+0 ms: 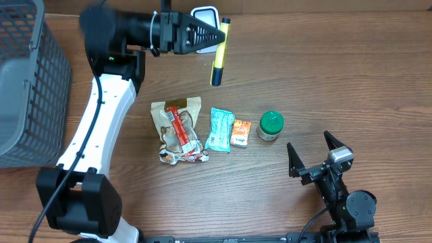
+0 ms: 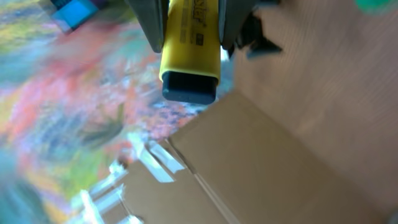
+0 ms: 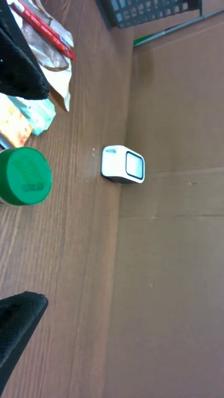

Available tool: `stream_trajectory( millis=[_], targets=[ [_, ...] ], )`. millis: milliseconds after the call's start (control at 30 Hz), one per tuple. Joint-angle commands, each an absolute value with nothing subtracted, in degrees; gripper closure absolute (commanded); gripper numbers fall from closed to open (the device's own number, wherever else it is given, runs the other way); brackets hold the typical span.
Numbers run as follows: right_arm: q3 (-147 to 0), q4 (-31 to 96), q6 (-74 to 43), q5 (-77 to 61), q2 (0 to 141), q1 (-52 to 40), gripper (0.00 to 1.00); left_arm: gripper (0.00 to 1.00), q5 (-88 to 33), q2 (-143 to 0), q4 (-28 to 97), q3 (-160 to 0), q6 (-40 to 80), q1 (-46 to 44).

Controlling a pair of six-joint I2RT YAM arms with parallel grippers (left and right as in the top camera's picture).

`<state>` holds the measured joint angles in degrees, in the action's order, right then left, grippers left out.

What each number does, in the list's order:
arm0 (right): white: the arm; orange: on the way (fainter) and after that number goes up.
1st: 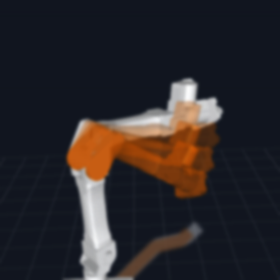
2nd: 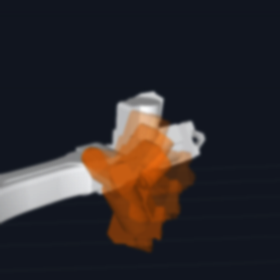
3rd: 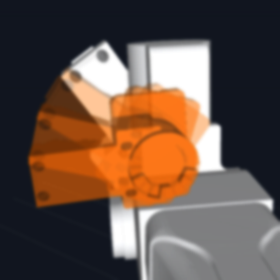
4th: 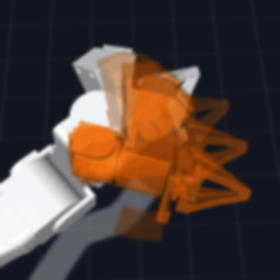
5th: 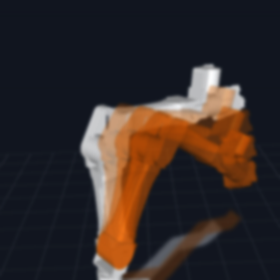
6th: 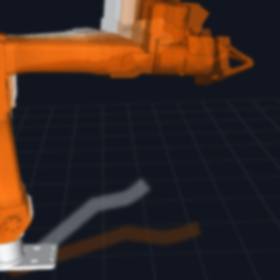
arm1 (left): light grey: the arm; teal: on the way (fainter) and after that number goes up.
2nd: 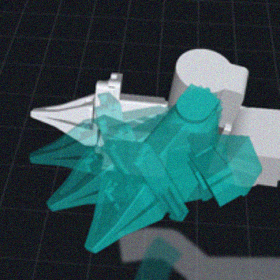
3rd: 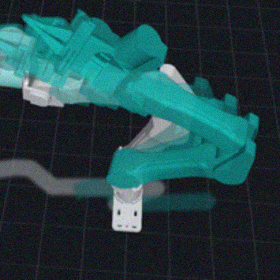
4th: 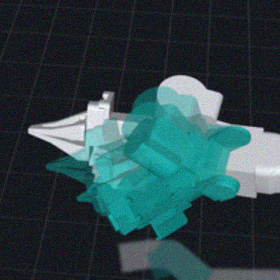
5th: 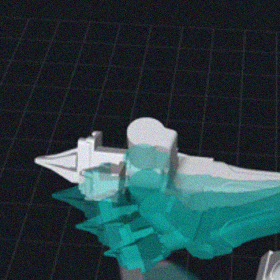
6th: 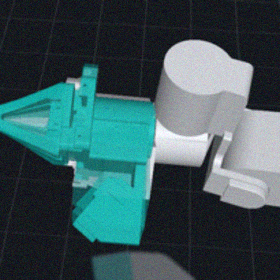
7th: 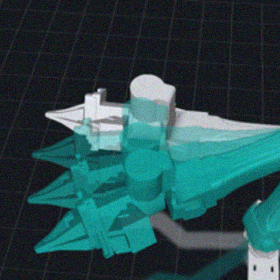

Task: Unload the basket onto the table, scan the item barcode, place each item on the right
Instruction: 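Lift the yellow highlighter high with the left gripper toward the scanner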

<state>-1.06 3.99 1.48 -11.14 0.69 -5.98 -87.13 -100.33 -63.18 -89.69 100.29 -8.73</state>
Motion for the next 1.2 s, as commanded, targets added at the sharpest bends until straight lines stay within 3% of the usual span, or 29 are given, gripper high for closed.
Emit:
stream_trajectory(
  millis=[0,100,467,700,933,1167],
  targets=[
    [-0.4,3.7,1.1,-10.5,0.2,-5.6,0.00,0.96,-79.7,-98.0,-66.3,-90.3,119.6,-8.5],
    [-0.4,3.7,1.1,-10.5,0.2,-5.6,0.00,0.96,-78.8,-95.8,-61.1,-90.3,119.6,-8.6],
    [-0.4,3.7,1.1,-10.5,0.2,-5.6,0.00,0.96,-65.2,-87.5,-62.6,-90.3,119.6,-8.7],
    [-0.4,3.7,1.1,-10.5,0.2,-5.6,0.00,0.96,-62.4,-82.6,-72.3,-90.3,119.6,-8.7],
    [-0.4,3.7,1.1,-10.5,0.2,-5.6,0.00,0.96,-55.4,-83.5,-90.3,-90.3,119.6,-10.2],
    [-0.4,3.7,1.1,-10.5,0.2,-5.6,0.00,0.96,-43.5,-87.3,-90.5,-90.3,119.6,-17.7]
  ],
)
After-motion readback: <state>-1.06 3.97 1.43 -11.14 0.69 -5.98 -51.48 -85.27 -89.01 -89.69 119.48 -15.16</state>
